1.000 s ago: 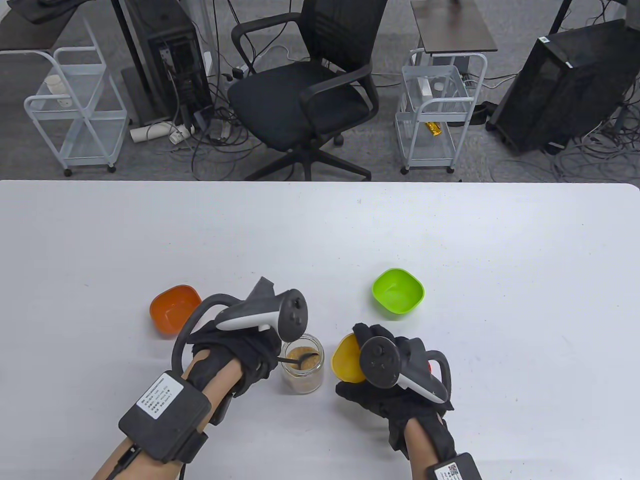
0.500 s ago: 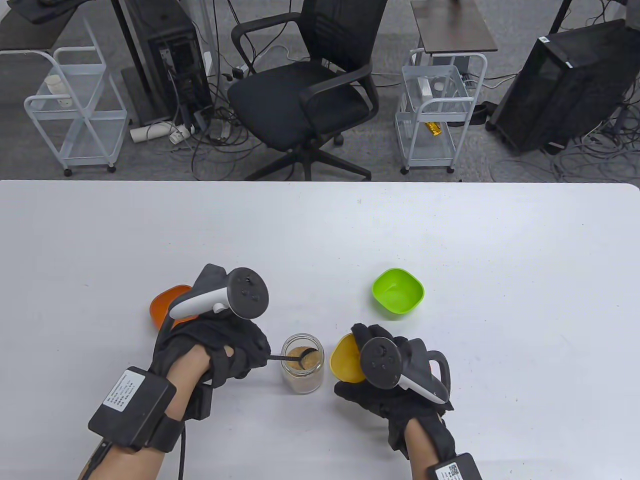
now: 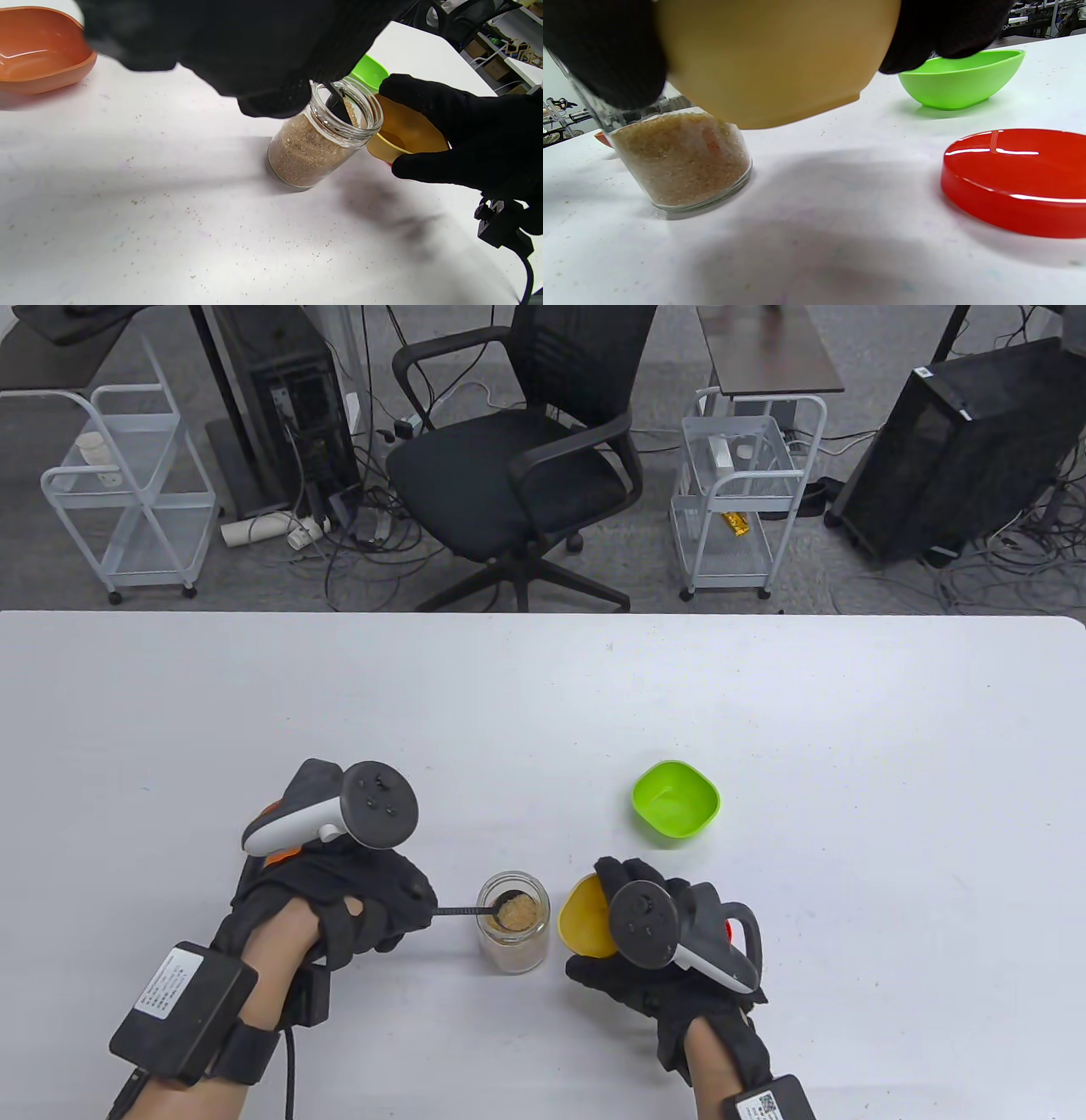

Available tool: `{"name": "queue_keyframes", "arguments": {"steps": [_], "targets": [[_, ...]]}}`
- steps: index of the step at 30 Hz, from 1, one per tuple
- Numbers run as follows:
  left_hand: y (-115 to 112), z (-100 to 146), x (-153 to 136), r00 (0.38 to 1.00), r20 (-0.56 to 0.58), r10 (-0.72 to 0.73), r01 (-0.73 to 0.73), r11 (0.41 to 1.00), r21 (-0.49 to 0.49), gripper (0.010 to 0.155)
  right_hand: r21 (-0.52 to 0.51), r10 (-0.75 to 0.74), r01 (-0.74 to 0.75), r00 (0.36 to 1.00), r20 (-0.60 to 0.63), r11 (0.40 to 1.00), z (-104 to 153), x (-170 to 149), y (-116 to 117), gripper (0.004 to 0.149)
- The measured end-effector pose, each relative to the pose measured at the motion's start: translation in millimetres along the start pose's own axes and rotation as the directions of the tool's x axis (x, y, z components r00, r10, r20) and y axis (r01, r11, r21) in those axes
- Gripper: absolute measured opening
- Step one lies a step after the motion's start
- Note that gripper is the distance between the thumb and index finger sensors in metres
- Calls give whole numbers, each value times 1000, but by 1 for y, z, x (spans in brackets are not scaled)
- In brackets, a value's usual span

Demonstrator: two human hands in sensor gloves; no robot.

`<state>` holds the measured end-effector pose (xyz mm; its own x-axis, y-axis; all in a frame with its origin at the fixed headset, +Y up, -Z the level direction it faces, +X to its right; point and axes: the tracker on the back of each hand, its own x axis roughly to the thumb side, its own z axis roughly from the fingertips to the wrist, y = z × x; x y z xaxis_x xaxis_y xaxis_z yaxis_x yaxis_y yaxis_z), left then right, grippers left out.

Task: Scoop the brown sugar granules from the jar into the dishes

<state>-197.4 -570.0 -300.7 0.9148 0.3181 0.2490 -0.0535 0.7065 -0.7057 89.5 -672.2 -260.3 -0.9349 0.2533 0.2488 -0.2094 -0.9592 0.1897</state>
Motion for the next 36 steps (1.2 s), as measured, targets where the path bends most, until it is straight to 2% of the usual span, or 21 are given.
{"name": "queue_keyframes", "arguments": {"steps": [12, 18, 23, 25, 30, 33, 36], "targets": [[1, 13, -15, 997, 34, 72, -74, 997, 35, 46, -8, 1, -1, 1000, 5, 1000, 0, 2, 1, 106], [4, 17, -7, 991, 87, 107, -112, 992, 56, 47, -21, -20, 20, 1000, 12, 1000, 0, 1, 0, 106], [2, 11, 6, 984, 133, 121, -130, 990, 61, 46, -27, -40, 41, 999, 19, 999, 0, 0, 0, 107], [-1, 7, 13, 984, 146, 106, -118, 990, 76, 46, -44, -51, 52, 998, 22, 998, 1, -1, -2, 107], [-9, 0, 32, 991, 130, -42, 18, 984, 179, 45, -83, -89, 90, 996, 23, 992, 3, -5, -5, 107], [-13, -3, 40, 986, 153, -61, 30, 980, 198, 45, -94, -100, 101, 995, 18, 990, 3, -6, -5, 109], [-16, -3, 47, 981, 117, -154, 117, 956, 270, 45, -114, -122, 123, 992, 19, 986, 3, -7, -7, 110]]}}
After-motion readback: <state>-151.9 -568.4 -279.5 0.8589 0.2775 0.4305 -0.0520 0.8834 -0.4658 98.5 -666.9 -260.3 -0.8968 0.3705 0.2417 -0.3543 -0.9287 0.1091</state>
